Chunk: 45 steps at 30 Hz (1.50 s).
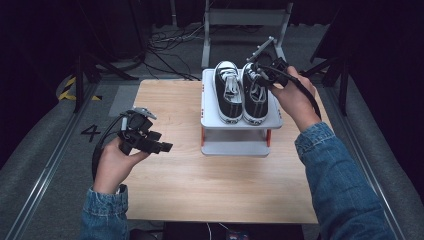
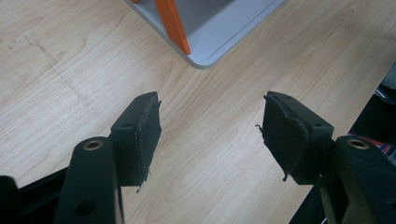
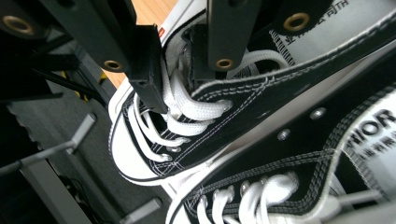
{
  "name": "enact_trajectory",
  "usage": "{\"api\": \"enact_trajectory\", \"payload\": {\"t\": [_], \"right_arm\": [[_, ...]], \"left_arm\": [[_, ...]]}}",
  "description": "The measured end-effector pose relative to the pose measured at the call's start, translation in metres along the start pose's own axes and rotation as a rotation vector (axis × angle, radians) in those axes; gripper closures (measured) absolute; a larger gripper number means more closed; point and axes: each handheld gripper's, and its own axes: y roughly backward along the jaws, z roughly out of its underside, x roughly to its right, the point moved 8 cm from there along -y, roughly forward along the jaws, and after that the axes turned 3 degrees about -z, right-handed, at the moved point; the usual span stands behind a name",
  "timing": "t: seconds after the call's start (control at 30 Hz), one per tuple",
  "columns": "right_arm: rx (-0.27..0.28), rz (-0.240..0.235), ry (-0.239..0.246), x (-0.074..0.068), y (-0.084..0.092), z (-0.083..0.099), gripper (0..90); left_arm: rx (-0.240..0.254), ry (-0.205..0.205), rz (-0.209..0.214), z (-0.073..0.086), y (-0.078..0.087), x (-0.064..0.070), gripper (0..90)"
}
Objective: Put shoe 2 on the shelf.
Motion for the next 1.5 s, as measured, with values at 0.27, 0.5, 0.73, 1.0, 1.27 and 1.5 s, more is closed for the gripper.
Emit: {"api": "enact_trajectory", "payload": {"t": [0.27,0.5,0.73,1.0,1.27,1.5], "right_arm": [[0.101,-0.052,-0.084,0.003,0.026,0.010,44.5],[0.178,-0.118,-0.164,0.013,0.066,0.046,47.4],[0.204,-0.146,-0.222,0.024,0.085,0.084,47.1],[0.213,-0.153,-0.259,0.023,0.100,0.122,47.2],[0.203,-0.183,-0.319,0.014,0.102,0.181,46.4],[0.173,-0.215,-0.390,0.007,0.089,0.226,45.6]], "left_arm": [[-0.003,-0.010,0.010,-0.005,-0.004,0.001,37.7],[-0.017,-0.014,0.017,-0.009,-0.011,0.001,37.7],[-0.027,-0.015,0.023,-0.011,-0.015,0.001,37.7],[-0.027,-0.024,0.026,-0.015,-0.018,0.001,37.7],[-0.015,-0.043,-0.005,-0.017,-0.019,-0.002,38.6],[-0.039,-0.043,-0.006,-0.014,-0.024,0.000,38.3]]}}
